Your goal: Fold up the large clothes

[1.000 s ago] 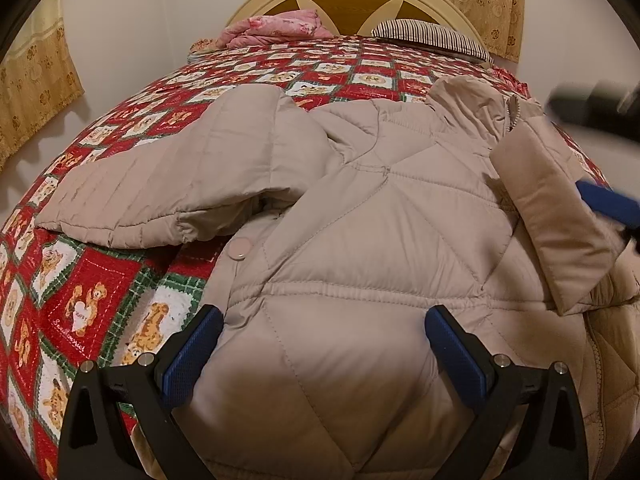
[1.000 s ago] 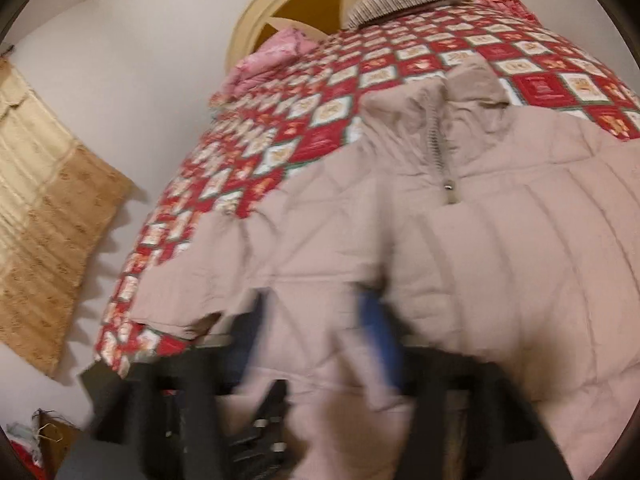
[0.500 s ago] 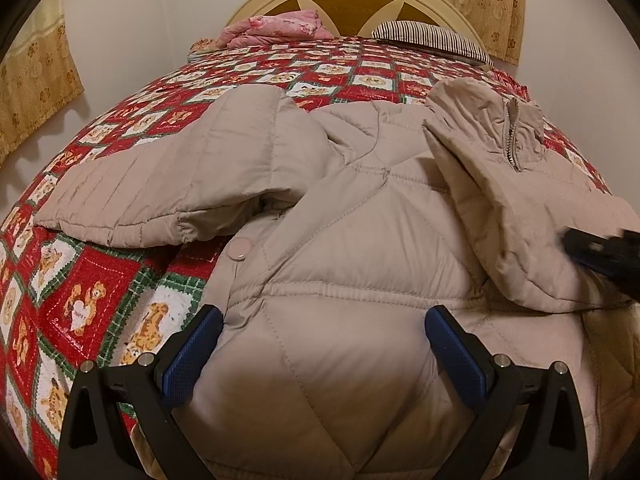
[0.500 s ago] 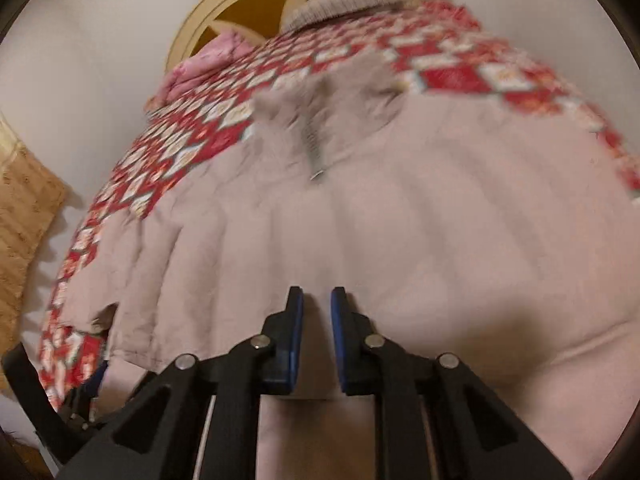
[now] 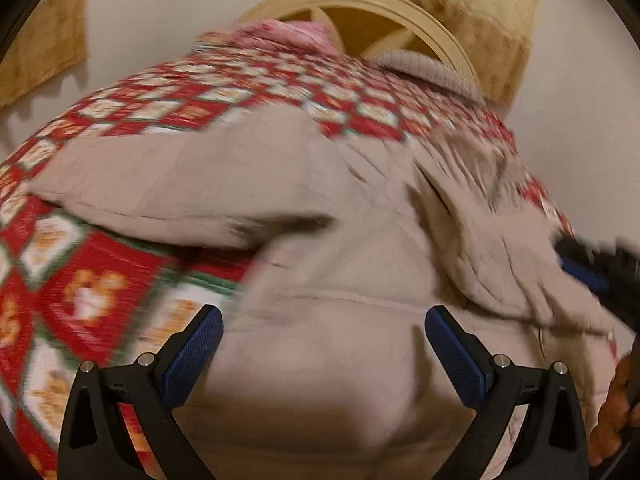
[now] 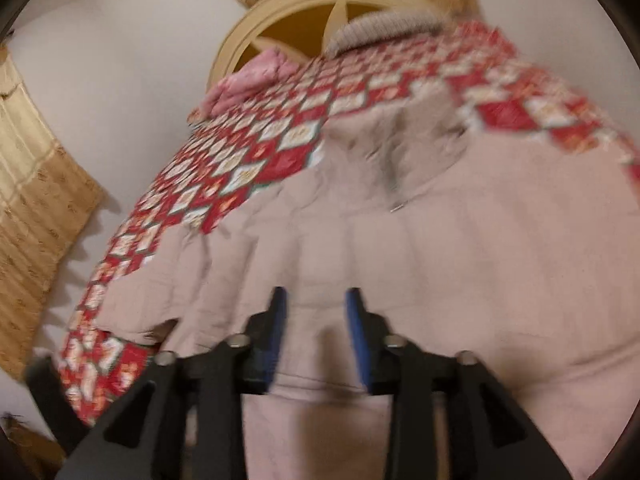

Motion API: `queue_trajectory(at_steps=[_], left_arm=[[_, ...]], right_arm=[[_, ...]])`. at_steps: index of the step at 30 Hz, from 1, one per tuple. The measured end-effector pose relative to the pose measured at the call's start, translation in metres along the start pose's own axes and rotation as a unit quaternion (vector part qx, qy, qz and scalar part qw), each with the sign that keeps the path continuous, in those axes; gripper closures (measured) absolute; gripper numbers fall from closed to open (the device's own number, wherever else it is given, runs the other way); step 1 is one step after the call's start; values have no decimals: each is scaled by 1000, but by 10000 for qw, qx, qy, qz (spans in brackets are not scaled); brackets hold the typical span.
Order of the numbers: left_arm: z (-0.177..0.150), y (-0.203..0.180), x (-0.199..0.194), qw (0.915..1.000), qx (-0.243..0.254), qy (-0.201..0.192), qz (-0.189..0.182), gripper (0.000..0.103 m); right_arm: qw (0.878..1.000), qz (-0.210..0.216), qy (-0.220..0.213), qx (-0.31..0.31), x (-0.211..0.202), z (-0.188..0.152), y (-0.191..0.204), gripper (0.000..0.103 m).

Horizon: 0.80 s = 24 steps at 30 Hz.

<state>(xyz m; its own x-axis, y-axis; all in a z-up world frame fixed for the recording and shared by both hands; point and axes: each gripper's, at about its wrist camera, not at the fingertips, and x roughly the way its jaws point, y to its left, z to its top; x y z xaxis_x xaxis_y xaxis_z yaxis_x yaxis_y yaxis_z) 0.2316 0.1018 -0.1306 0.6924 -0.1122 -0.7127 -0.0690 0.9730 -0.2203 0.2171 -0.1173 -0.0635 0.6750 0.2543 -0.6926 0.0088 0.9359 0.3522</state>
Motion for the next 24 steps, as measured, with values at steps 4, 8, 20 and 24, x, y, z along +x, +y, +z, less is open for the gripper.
queue_trajectory(at_steps=[4,8,20,24], left_arm=[[30,73,-29,9949,-812,-421,418,1],[55,161,-44,9710,-1906,-787,1210,1],[74,259,26,9176,-3653,-653,1425,2],[86,250,44,9301,-3223,-541,1675,3]], right_arm=[[9990,-368,-63,-260,-7,-8,-10,59],[9993,-371,65,52,12,-21,-29,57],[9993,-358,24,76,29,-39,-41,51],[9994,-343,24,87,30,-41,-42,49]])
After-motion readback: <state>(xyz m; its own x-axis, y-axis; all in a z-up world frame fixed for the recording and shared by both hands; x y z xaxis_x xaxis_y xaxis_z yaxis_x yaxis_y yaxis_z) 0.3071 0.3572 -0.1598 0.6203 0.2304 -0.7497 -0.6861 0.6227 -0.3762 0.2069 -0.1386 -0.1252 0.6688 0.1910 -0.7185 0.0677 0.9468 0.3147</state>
